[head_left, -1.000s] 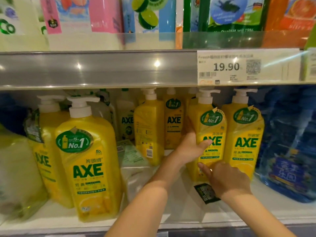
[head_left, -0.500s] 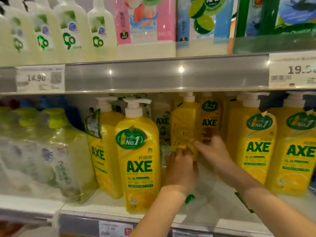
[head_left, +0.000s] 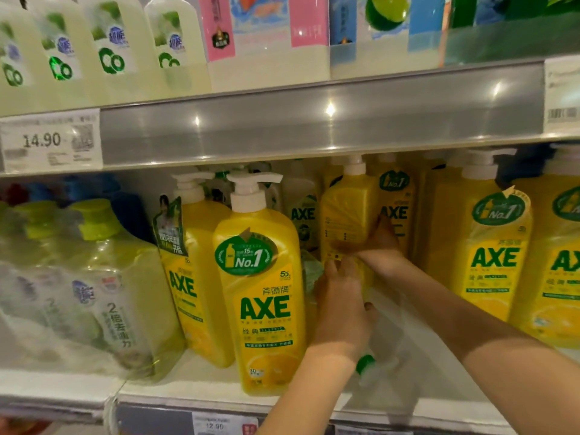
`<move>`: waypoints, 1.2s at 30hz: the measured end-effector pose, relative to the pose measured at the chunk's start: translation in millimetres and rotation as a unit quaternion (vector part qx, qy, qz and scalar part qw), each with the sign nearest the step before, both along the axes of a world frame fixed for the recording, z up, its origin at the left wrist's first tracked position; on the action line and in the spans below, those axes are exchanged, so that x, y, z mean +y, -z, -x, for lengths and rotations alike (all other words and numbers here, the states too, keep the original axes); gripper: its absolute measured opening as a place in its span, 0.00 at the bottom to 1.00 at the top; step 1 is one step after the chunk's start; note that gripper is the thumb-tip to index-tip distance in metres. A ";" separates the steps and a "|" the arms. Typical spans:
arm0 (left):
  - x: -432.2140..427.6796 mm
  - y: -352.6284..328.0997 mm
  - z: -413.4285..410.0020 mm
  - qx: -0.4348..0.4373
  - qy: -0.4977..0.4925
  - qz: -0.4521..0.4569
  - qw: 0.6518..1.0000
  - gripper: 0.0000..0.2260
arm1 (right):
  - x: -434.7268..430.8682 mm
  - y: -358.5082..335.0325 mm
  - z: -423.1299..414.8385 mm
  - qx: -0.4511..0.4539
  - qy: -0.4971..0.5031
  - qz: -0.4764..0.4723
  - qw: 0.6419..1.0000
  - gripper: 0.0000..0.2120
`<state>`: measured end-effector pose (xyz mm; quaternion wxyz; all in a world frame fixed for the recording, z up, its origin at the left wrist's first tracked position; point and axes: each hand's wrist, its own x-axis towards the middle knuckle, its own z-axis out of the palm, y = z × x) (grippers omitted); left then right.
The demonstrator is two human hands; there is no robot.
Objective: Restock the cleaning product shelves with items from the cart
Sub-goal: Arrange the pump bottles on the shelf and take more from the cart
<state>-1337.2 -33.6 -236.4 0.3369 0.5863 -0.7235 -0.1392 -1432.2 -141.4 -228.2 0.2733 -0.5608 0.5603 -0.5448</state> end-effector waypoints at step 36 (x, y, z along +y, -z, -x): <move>41.7 -29.2 33.2 0.284 0.071 -0.038 0.956 0.56 | 206.1 33.7 12.9 -0.125 0.037 0.094 0.987 0.37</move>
